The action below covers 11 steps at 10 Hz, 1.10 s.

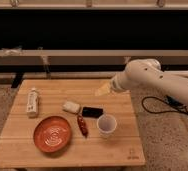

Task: Push the eraser across the table

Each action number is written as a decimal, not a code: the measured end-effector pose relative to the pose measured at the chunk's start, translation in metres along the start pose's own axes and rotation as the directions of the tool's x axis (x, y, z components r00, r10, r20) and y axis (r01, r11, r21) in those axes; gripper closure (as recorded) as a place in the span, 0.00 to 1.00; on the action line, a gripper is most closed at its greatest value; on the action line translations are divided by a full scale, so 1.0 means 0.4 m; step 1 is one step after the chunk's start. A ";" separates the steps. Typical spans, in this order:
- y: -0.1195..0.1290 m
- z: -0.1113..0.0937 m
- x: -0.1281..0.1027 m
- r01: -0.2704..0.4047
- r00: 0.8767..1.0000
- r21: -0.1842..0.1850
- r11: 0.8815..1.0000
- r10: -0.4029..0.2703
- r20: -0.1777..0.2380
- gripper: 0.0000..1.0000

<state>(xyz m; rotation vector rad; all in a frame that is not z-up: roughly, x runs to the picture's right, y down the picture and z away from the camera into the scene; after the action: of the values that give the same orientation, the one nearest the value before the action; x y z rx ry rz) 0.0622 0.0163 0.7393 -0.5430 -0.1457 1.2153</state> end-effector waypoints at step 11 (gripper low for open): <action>0.134 0.260 0.181 0.162 0.930 -0.031 0.986 -0.163 -0.330 1.00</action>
<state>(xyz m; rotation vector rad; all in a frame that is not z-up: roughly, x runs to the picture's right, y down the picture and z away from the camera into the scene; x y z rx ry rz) 0.0017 0.1285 0.7911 -0.7166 0.0933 0.9469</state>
